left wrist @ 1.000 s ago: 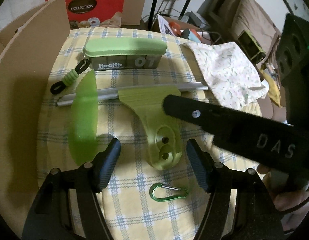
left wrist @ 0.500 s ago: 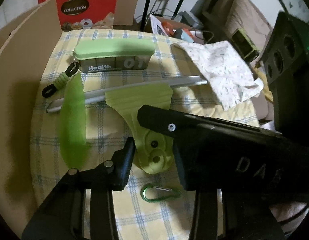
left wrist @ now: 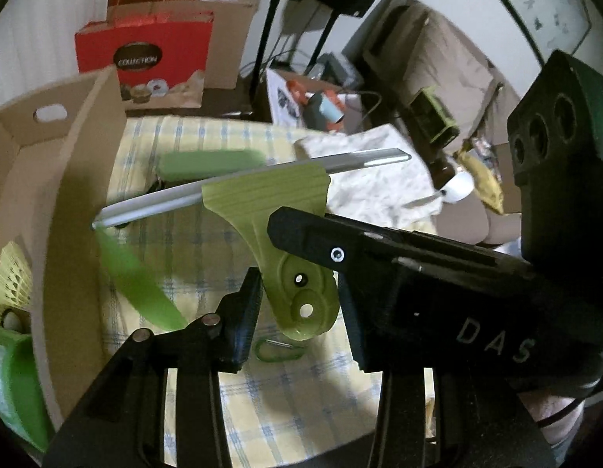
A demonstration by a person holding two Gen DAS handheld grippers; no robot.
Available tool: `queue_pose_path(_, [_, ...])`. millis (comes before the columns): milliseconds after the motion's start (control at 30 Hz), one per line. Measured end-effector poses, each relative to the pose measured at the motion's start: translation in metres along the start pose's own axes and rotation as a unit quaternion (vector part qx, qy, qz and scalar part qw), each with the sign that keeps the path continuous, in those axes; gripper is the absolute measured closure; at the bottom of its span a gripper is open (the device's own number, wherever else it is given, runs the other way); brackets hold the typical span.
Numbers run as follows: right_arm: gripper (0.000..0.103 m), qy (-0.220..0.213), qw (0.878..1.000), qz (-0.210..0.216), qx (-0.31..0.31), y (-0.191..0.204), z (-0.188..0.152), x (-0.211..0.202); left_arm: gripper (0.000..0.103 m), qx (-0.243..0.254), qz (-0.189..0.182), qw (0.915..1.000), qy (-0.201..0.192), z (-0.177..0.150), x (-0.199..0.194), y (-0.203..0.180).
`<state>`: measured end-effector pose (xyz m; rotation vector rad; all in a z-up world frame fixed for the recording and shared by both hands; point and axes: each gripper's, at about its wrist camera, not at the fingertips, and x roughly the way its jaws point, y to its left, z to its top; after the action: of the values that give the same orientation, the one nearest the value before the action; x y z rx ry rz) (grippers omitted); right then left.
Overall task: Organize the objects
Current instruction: 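Lower the right gripper onto the green racket toy and close on it, then lift the green racket toy with the right gripper and carry it into the box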
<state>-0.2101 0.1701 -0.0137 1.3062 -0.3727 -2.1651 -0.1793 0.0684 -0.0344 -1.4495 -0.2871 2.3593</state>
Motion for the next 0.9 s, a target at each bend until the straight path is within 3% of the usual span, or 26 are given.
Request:
queue_pose_path(267, [0.078,-0.028,0.999,-0.018,-0.020,0.024,0.013,-0.039,0.066,0.012,-0.046,0.9988,-0.007,0.019,-0.035,-0.009])
queue_pose_path(567, [0.078,-0.045,0.998,-0.017,-0.037,0.046,0.019,-0.056,0.066,0.022,-0.038,0.9988,-0.024,0.026,-0.061,-0.014])
queue_pose_path(900, [0.078,-0.041,0.997,0.018,-0.058,0.085,0.037,-0.038,0.065,0.016,0.008,0.9988,-0.045,0.034,-0.095,0.018])
